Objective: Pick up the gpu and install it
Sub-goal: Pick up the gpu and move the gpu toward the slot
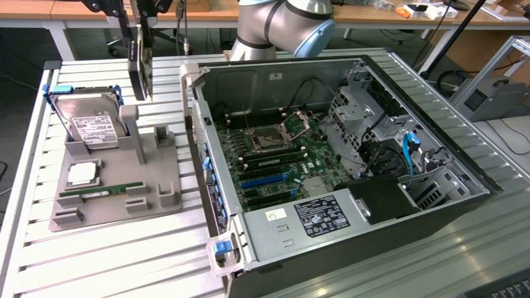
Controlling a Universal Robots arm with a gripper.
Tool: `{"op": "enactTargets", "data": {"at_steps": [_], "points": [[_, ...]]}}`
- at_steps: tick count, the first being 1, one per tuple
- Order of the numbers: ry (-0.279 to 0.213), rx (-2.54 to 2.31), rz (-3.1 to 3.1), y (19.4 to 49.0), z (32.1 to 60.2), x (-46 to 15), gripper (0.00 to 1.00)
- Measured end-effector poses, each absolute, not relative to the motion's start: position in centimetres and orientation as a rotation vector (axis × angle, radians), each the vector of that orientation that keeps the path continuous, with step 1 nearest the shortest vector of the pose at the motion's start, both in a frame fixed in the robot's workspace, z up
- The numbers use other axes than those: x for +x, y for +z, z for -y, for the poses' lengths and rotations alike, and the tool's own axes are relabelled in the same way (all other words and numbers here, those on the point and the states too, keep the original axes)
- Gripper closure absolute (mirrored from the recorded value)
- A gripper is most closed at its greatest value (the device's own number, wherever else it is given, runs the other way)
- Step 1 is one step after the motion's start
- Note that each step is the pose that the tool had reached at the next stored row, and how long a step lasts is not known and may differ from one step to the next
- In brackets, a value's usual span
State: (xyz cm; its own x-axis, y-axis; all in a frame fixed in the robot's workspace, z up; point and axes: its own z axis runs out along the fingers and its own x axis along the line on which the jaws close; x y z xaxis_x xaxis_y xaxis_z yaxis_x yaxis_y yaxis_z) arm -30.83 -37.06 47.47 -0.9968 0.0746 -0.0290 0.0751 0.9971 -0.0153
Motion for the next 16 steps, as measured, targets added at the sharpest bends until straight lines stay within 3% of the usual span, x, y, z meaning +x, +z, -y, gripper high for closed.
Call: {"op": "enactTargets", "data": {"at_steps": [16], "points": [[-0.026,0.117,-3.111,47.4,38.2,-29.9,0.73]]}}
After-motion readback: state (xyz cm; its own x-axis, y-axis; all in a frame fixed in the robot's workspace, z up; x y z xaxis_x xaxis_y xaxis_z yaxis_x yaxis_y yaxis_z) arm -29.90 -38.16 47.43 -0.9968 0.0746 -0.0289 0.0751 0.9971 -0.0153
